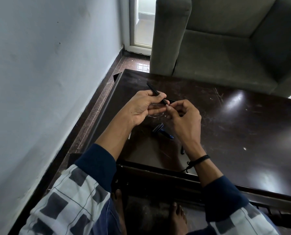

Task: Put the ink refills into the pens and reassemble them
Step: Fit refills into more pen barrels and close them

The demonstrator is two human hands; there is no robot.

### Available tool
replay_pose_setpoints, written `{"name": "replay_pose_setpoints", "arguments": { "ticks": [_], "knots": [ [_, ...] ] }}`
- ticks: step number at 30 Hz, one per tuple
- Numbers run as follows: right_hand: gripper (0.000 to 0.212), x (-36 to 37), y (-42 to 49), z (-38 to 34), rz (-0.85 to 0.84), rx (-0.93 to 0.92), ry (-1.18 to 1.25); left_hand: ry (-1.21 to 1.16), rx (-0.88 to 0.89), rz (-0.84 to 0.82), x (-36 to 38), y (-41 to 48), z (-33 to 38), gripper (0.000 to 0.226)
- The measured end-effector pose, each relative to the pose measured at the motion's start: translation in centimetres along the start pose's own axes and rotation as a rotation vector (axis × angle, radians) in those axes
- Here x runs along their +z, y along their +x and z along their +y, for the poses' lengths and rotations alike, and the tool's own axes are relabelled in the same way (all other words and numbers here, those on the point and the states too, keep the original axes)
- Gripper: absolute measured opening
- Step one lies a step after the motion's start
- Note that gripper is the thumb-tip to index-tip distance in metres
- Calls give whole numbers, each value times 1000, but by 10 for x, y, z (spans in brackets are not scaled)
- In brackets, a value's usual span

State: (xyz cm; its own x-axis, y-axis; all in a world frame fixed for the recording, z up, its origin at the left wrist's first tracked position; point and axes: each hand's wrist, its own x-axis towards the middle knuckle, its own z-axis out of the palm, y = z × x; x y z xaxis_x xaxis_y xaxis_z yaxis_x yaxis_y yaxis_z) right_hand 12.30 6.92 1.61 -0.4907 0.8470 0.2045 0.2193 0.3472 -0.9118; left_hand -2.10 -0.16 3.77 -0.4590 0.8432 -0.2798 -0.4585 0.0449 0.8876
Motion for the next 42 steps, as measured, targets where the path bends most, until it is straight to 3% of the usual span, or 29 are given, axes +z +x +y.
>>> {"name": "replay_pose_setpoints", "arguments": {
  "ticks": [6,13,18,25,34,42],
  "knots": [
    [8,-2,0,0,-23,16,-13,99,8,-34,1,-1,0,24],
    [8,-3,0,0,-78,41,-24,151,36,-41,1,-1,-1,12],
    [3,-7,3,0,-144,16,-141,99,28,54,-3,2,-1,11],
    [23,-5,5,3,-254,20,-168,61,18,162,-6,3,0,12],
    [14,-6,5,3,-192,4,-98,144,-56,27,-3,1,-1,11],
    [20,-11,7,3,-221,41,-181,59,-6,150,-11,5,2,10]
  ]
}}
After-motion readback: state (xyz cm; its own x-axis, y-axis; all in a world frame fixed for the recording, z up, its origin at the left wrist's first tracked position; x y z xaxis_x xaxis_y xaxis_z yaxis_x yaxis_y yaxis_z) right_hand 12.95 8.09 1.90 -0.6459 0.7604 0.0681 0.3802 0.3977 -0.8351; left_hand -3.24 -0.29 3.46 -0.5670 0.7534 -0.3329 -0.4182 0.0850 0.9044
